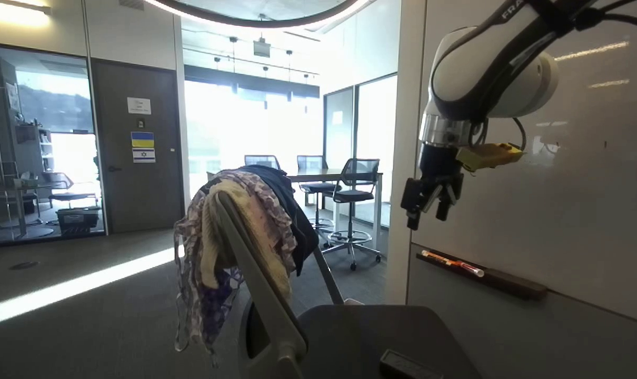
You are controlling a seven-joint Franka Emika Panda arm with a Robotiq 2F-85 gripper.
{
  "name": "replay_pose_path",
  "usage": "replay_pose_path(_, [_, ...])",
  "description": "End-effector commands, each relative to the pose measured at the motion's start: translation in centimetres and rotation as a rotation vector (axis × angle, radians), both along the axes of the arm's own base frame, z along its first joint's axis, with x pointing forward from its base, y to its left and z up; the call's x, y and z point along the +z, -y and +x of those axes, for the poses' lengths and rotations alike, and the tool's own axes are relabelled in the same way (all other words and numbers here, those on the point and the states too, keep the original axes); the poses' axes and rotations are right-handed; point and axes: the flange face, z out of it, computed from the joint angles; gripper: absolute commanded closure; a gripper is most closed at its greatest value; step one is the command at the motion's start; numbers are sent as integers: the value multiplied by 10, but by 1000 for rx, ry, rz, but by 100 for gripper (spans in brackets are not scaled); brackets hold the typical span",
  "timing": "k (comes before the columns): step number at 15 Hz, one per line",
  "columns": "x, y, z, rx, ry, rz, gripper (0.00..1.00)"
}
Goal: Take the clothing off of the backrest of the chair
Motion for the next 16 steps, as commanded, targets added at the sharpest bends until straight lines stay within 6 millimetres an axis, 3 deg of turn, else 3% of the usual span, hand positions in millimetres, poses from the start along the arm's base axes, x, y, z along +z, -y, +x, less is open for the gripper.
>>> replay_pose_path(1, [57, -38, 25, 165, 93, 79, 0])
replay_pose_path(4, [90, -77, 45, 330, 151, 77, 0])
replay_pose_path(7, [105, -113, 61, 492, 197, 65, 0])
replay_pose_path(13, [96, -194, 76, 802, 246, -6, 0])
replay_pose_path(16, [88, -222, 75, 942, 287, -36, 0])
